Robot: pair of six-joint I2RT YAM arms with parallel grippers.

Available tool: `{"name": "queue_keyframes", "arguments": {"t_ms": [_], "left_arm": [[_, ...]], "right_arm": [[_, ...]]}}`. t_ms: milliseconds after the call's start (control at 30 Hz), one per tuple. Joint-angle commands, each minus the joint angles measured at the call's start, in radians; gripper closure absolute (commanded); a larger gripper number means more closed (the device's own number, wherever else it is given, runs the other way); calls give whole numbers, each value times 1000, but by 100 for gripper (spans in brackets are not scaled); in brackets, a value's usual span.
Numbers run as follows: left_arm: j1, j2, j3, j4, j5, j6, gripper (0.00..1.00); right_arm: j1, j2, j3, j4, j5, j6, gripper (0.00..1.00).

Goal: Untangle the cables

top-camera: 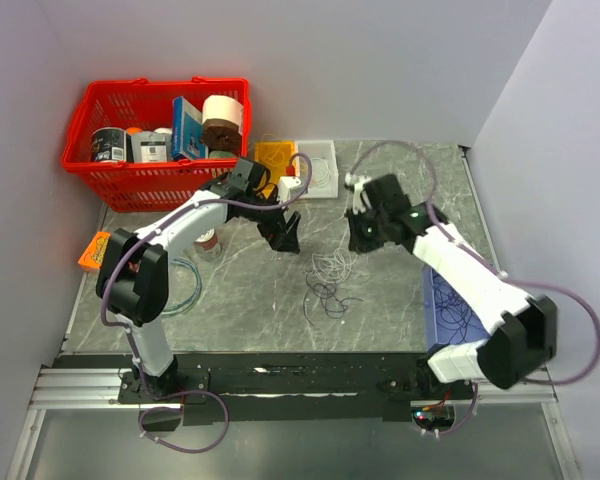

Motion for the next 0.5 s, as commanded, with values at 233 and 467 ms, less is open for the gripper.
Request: {"name": "queue_keyframes", "arguments": {"t_ms": [233, 467], "left_arm": [[-46, 29, 72, 79, 68, -52, 1], [-46, 0, 70, 68, 40, -37, 1]], "right_arm": [[29, -233, 499, -72, -148, -87, 100], [27, -245, 785, 163, -315, -63, 100]]}}
